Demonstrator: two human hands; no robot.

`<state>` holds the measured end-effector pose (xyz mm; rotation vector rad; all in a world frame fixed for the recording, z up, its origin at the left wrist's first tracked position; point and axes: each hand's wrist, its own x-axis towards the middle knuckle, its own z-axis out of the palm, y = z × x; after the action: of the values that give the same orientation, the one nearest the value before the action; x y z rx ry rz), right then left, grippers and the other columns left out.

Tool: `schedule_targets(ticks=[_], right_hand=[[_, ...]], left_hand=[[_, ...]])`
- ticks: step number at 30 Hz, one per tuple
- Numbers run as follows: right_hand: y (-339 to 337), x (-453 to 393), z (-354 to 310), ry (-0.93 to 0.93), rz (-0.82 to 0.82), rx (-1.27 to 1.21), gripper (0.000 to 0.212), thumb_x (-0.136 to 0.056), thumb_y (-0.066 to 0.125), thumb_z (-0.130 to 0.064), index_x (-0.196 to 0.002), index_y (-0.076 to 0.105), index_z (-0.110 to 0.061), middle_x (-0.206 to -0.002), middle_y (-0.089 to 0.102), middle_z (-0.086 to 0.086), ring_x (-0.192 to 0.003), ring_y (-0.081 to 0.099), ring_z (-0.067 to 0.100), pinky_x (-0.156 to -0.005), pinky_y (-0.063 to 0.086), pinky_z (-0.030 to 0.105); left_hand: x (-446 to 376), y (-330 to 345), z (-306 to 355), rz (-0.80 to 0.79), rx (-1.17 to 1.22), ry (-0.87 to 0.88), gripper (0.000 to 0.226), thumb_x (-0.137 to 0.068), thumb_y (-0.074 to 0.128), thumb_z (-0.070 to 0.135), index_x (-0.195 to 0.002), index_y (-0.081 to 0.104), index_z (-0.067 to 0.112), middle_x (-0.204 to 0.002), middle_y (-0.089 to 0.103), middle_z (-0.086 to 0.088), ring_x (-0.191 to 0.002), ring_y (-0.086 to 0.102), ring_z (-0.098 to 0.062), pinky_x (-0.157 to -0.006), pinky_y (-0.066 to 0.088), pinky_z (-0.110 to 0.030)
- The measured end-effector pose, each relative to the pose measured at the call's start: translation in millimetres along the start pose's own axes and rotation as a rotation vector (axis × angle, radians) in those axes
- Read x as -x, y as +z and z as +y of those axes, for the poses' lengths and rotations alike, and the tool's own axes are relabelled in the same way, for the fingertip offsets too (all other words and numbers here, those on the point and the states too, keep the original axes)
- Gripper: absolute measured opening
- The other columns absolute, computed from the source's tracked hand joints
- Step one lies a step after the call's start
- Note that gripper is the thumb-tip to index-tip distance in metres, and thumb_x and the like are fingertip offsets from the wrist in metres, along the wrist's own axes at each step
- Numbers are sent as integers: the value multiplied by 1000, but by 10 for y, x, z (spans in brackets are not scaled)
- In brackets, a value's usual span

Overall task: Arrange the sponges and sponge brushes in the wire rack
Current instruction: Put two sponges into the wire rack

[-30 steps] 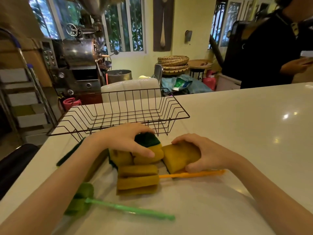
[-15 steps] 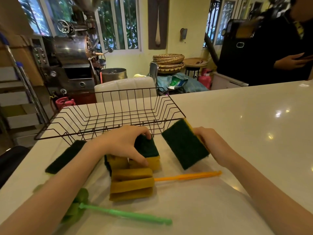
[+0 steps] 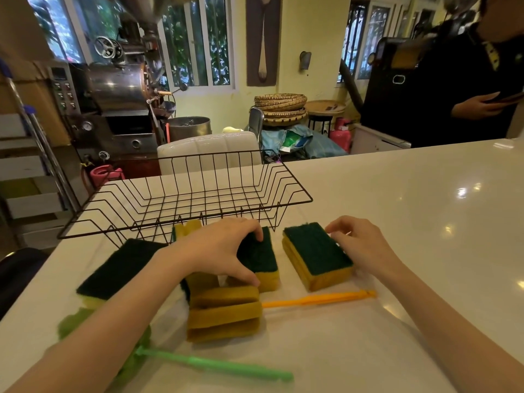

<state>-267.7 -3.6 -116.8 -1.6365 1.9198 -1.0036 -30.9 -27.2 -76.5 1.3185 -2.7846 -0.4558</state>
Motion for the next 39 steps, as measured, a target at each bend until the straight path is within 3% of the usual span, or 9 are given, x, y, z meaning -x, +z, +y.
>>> schedule_targets(ticks=[4,8,10,15,21,24,27,34,39], right_hand=[[-60,91,-141,-161,-25,-155,19,-90,43,-10,-90,60,-19,-104,60,1,-97,53,14,-81,44,28],[-84,134,-235,-305,-422,-27,13,-79,60,-17,-87,58,-27,-138,40,-9,-128,29,9,-106,30,32],[-87,85,-259,-317,-554,118,26,-68,63,-27,-93,54,-28,-147,30,-7,-135,19,8,-103,27,27],[-193,-33,-411,-263,-791,388,59,-56,72,-30,-106,42,-30,-130,35,0,-110,41,19,-81,52,31],[-293,-99,-513,-328,-729,458,56,-61,77,-20,-105,44,-34,-99,42,-13,-85,47,8,-57,40,13],[-440,-143,-558,-299,-735,418,49,-51,72,-30,-91,46,-43,-109,47,-11,-103,49,17,-82,52,27],[-627,-203,-654,-312,-703,403,52,-40,69,-41,-87,47,-46,-116,47,-12,-113,45,17,-101,44,38],[-791,-523,-952,-400,-559,264,49,-51,78,-27,-89,51,-41,-112,46,-20,-116,44,15,-100,38,29],[-595,-932,-1131,-442,-469,177,51,-60,82,-16,-96,51,-35,-112,49,-11,-111,47,16,-87,40,23]], left_hand=[[10,-9,7,-5,-15,3,69,-65,71,49,-123,40,30,-125,48,8,-104,41,-6,-87,43,-23],[19,-1,5,-12,2,3,67,-65,71,50,-122,41,30,-123,49,6,-104,43,-9,-83,44,-23],[15,-16,-9,-28,3,4,66,-66,71,48,-123,41,30,-122,49,5,-103,43,-9,-80,43,-21],[-50,-121,0,-94,11,9,64,-65,75,42,-120,44,29,-110,44,10,-100,43,-9,-73,41,-14],[-99,-181,42,-78,68,76,55,-62,77,41,-109,49,31,-114,52,6,-105,49,-13,-89,50,-31],[-49,-306,100,-48,161,128,57,-55,76,46,-104,51,33,-113,54,8,-106,50,-10,-92,50,-31],[-24,-521,143,-2,251,162,56,-46,69,56,-97,51,41,-113,54,15,-109,51,-4,-91,50,-24],[-182,-976,-68,244,279,152,49,-62,80,24,-103,54,30,-112,54,10,-111,51,-12,-95,46,-28],[-406,-1128,-419,270,187,72,52,-63,79,22,-106,51,27,-120,52,1,-114,48,-18,-99,45,-38]])
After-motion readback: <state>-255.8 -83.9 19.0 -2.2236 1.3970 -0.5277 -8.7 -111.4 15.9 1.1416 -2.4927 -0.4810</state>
